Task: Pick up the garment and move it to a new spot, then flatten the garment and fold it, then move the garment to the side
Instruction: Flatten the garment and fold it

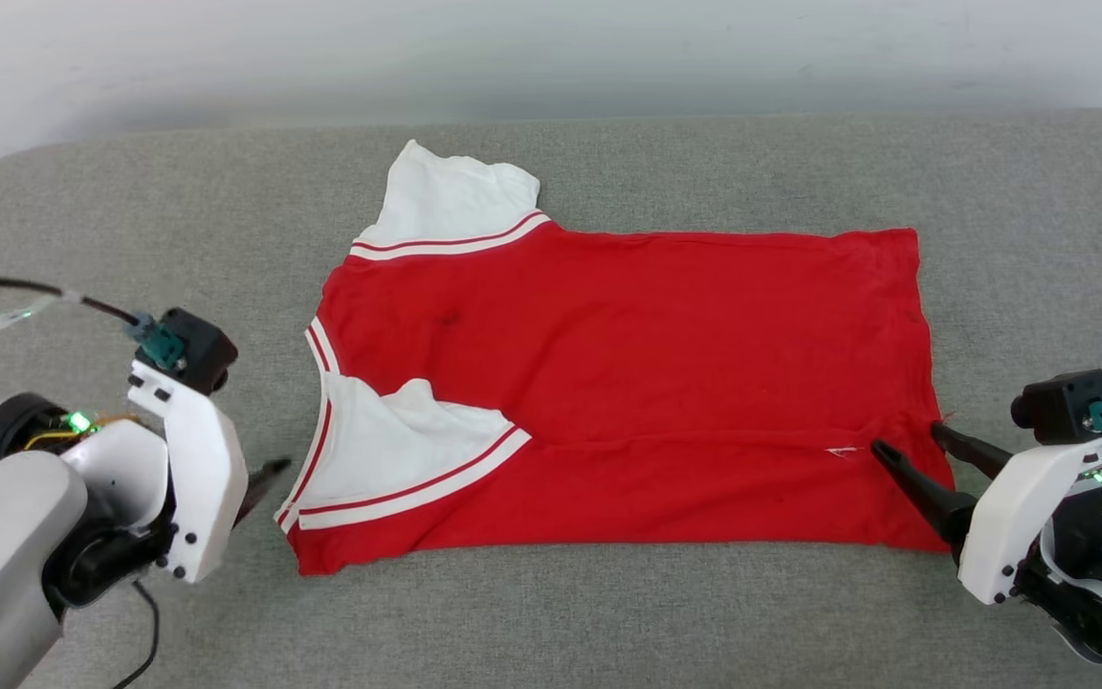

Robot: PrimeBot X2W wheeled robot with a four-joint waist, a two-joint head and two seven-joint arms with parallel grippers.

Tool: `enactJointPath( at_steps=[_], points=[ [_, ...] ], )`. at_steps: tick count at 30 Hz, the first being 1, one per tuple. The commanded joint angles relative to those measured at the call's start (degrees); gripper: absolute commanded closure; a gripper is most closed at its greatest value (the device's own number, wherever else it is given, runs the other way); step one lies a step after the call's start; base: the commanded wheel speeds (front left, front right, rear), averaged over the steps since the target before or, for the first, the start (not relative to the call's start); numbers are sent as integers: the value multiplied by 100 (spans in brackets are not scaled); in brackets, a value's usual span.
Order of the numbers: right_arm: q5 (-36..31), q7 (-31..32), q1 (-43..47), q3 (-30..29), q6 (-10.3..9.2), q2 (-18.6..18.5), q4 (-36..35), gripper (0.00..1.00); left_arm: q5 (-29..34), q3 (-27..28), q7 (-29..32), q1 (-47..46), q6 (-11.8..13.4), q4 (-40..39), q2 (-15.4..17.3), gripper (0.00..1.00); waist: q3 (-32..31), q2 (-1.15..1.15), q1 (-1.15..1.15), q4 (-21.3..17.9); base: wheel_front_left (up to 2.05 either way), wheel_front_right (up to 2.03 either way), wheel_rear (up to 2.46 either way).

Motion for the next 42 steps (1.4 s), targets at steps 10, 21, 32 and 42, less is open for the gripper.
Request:
enactJointPath(
  at_steps=[10,21,32,42],
  points=[
    [-188,119,-113,-32,-4,180,-192,0,-578,-329,1384,-10,-24,191,-23,0,167,0,0,-259,0,0,0],
    [-330,192,-330,15,-4,193,-300,0,-937,-553,1738,223,-145,906,-371,0,355,0,0,-510,0,0,0],
    [-430,655,-882,-80,-4,-307,-789,0,-896,-562,1553,20,-326,1021,-326,100,157,0,0,-476,0,0,0],
    [42,3257,-1452,161,-4,-1097,-1175,0,-779,-531,1328,-136,-385,346,1,100,19,0,0,-365,0,0,0]
  ],
)
